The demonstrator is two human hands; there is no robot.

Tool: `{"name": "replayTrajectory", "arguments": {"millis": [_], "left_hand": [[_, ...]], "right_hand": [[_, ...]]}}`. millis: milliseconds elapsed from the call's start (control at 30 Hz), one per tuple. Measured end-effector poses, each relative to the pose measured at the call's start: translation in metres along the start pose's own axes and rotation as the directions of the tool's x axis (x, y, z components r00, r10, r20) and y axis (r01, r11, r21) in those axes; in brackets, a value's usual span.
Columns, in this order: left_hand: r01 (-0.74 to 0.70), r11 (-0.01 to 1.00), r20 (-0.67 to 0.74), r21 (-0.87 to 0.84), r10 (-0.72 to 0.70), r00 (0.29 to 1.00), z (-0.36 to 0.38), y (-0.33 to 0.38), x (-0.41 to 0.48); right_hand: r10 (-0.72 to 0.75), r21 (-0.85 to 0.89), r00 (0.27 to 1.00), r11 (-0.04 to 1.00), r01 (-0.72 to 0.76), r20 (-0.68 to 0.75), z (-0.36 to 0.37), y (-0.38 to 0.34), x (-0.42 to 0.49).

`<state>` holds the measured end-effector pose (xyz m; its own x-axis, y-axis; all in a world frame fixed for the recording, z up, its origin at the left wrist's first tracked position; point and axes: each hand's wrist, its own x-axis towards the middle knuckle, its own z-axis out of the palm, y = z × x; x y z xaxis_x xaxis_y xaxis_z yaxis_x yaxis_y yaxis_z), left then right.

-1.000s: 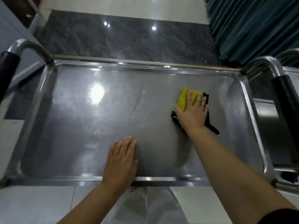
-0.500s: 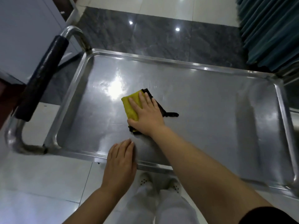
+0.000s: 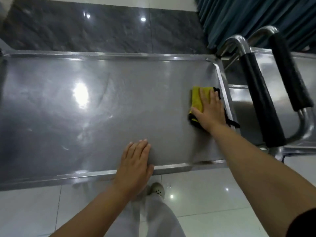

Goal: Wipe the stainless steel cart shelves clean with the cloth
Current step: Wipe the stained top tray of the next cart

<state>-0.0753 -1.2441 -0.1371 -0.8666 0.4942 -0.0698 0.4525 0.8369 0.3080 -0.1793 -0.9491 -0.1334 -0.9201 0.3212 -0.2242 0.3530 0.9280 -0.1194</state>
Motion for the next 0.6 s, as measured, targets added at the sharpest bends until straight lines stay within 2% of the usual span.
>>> {"name": "replayTrajectory", "arguments": {"millis": [133,233,300,467,600], "left_hand": [[0.013,1.0,-0.017,-0.008,-0.013,1.0,-0.001,0.012,0.003],[0.07,0.997,-0.038,-0.019,-0.071,0.997,-0.008,0.001,-0.009],[0.128,0.991,-0.047,-0.032,-0.129,0.991,-0.014,-0.017,-0.022],[0.308,0.95,-0.112,-0.053,-0.313,0.943,-0.033,-0.068,-0.065],[0.452,0.891,-0.126,-0.043,-0.454,0.882,-0.04,-0.102,-0.103]], "right_hand": [[0.075,-0.02,0.996,0.997,-0.076,-0.039,-0.005,0.037,-0.018],[0.189,0.016,0.98,0.982,-0.188,-0.066,0.003,0.015,-0.036],[0.213,0.041,0.976,0.977,-0.211,-0.054,0.01,-0.019,-0.044],[-0.045,-0.002,0.999,0.999,0.045,0.002,0.029,-0.144,-0.047],[-0.303,0.028,0.949,0.953,0.301,0.088,0.045,-0.259,-0.055]]}}
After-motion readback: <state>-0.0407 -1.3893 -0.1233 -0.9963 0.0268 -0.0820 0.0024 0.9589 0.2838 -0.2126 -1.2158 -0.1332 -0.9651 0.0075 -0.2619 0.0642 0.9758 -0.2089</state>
